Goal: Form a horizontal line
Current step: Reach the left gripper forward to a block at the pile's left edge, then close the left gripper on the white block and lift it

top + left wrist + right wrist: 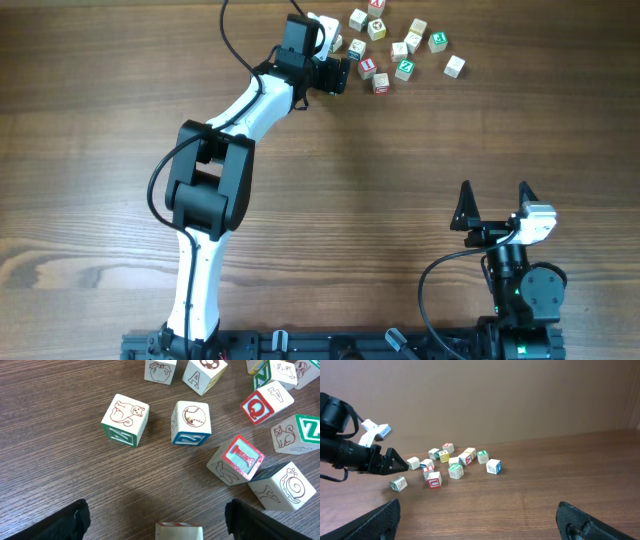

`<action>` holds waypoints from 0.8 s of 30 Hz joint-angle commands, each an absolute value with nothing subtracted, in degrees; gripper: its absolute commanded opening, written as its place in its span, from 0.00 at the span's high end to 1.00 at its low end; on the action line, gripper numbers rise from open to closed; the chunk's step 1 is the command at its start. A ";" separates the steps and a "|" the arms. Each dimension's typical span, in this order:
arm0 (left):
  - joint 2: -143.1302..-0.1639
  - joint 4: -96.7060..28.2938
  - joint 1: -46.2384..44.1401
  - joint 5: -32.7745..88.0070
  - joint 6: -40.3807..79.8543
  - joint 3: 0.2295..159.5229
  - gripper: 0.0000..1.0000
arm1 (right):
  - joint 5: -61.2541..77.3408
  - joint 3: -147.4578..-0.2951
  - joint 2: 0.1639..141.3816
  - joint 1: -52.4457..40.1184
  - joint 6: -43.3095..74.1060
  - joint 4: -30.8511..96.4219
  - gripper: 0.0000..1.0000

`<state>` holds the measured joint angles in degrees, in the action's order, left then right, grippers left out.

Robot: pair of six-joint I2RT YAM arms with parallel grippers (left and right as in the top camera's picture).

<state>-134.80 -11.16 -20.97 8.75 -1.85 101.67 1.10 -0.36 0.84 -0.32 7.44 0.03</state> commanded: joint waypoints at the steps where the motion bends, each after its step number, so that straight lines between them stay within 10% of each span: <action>1: -135.92 -12.34 -21.61 8.25 -2.61 102.43 0.11 | 1.83 -0.30 0.43 -0.14 7.64 -0.12 0.00; 7: -138.39 -13.13 -22.41 8.27 -2.59 102.43 0.17 | 1.83 -0.30 0.43 -0.14 7.66 -0.14 0.00; 15: -138.47 -14.76 -23.38 8.19 -2.59 102.43 0.60 | 1.83 -0.30 0.43 -0.14 7.64 -0.14 0.00; 24: -131.68 -20.01 -23.42 8.14 -1.45 102.43 0.72 | 1.83 -0.30 0.43 -0.14 7.64 -0.12 0.00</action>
<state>-136.86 -18.09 -23.24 8.36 -2.46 102.17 1.10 -0.36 0.84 -0.32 7.44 0.03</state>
